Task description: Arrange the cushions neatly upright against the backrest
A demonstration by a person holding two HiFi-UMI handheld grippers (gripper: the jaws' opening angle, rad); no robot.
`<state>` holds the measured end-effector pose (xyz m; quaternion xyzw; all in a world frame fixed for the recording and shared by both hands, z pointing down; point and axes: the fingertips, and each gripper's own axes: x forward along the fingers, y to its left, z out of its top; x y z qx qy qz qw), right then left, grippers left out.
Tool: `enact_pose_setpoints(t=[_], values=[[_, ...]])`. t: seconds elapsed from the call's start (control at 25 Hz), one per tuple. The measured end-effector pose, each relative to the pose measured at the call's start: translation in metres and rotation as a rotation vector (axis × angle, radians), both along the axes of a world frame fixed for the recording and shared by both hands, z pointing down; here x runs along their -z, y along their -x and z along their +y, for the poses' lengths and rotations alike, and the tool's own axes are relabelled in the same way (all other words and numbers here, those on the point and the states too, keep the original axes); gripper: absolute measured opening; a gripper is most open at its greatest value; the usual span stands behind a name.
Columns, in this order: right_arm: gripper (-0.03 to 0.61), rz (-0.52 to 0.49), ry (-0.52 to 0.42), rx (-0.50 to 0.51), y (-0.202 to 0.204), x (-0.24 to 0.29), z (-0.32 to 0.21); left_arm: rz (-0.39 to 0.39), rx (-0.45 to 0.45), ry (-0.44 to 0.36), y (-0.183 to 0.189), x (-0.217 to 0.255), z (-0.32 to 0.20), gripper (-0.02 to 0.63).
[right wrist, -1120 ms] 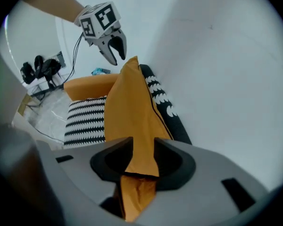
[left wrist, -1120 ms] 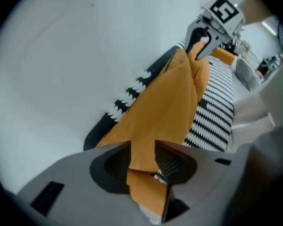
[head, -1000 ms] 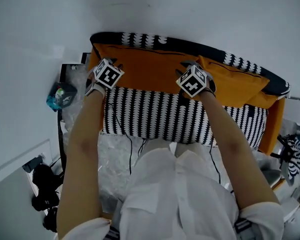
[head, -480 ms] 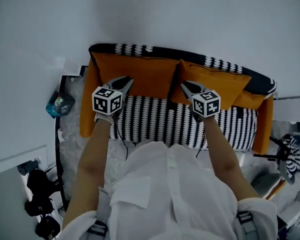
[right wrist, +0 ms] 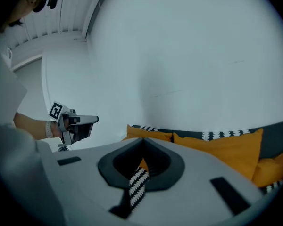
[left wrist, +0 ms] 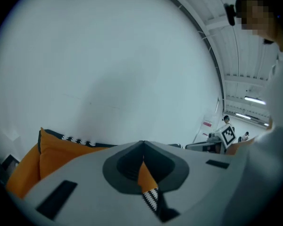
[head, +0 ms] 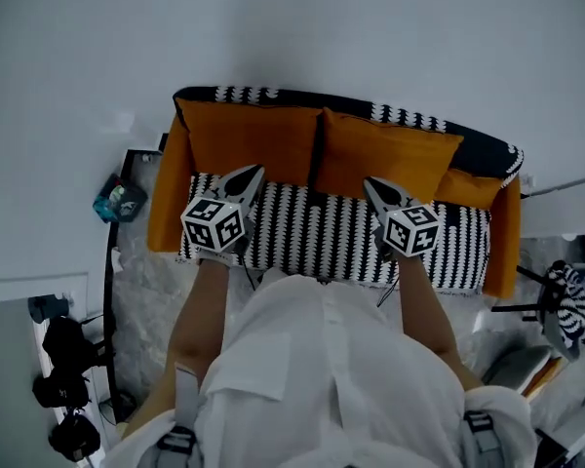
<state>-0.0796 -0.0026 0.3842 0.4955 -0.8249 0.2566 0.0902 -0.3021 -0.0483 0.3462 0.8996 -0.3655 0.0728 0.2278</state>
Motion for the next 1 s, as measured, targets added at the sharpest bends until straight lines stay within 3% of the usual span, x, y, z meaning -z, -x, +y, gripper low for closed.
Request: enact_pose_setpoints(t=[0.32, 0.64, 1.0], values=[[0.008, 0.012, -0.111, -0.033, -0.055, 0.053, 0.083, 0.170, 0.092, -0.087, -0.031, 0.052, 0.076, 0.015], [0.008, 0.009, -0.212, -0.031, -0.082, 0.094, 0.125, 0.167, 0.086, -0.173, -0.048, 0.086, 0.138, 0.015], [0.006, 0.059, -0.278, -0.084, -0.084, 0.107, 0.120, 0.168, 0.150, -0.230, -0.026, 0.103, 0.133, 0.015]])
